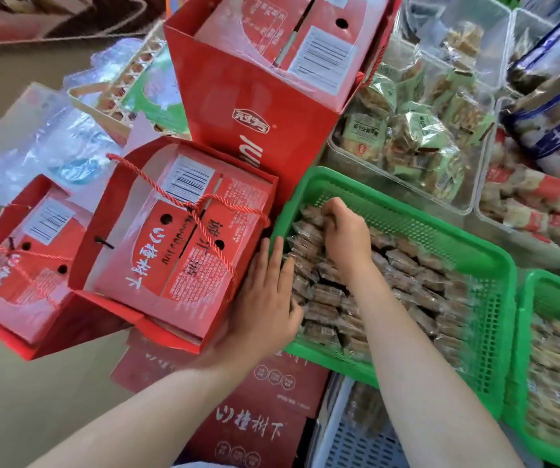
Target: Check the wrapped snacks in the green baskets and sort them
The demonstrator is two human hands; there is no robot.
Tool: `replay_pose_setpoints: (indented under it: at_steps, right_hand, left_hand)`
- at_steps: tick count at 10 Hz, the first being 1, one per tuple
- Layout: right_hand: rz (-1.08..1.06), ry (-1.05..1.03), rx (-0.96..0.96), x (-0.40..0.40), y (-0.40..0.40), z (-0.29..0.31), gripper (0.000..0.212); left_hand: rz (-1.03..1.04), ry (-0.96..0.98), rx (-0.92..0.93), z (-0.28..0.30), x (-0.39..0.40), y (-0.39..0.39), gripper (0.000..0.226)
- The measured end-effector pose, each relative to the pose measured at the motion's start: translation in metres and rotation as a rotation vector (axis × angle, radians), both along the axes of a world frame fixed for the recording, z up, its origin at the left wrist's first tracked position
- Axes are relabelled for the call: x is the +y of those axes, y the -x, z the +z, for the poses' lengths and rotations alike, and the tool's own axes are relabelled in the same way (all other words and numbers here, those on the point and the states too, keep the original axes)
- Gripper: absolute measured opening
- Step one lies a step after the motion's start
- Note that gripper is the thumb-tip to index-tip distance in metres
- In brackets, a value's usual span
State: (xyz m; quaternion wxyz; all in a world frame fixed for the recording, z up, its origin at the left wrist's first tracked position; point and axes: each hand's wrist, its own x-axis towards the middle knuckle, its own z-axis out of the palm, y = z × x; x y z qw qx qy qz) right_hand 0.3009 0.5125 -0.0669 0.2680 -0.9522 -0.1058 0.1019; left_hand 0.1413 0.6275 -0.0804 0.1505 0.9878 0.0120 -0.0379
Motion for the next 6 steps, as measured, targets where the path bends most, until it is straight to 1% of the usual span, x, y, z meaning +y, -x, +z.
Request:
replay_pose_setpoints:
  at_steps: [1, 2, 3, 4, 5, 6]
  right_hand:
    - [0.035, 0.112, 0.058, 0.004, -0.005, 0.004, 0.035]
    - [0.062, 0.183, 0.158, 0.005, -0.002, 0.009, 0.035]
    - [0.084, 0.309, 0.261, 0.004, 0.0, 0.013, 0.045]
    - [0.146, 0.459, 0.254, -0.002, 0.014, 0.023, 0.062]
    - [0.134, 0.27, 0.198, -0.014, 0.045, 0.045, 0.064]
    - [0.074, 0.016, 0.165, -0.036, 0.093, 0.089, 0.047]
  left_hand:
    - [-0.011, -0.016, 0.004, 0.002, 0.001, 0.0, 0.075]
    - [-0.019, -0.043, 0.027, 0.005, 0.001, 0.0, 0.077]
    - [-0.029, -0.064, 0.082, 0.008, 0.002, 0.0, 0.079]
    - [-0.035, -0.081, 0.159, 0.014, 0.003, 0.001, 0.079]
    - [0.015, -0.053, 0.211, 0.027, 0.0, -0.005, 0.082]
    - [0.073, 0.241, 0.173, 0.06, -0.011, 0.012, 0.08]
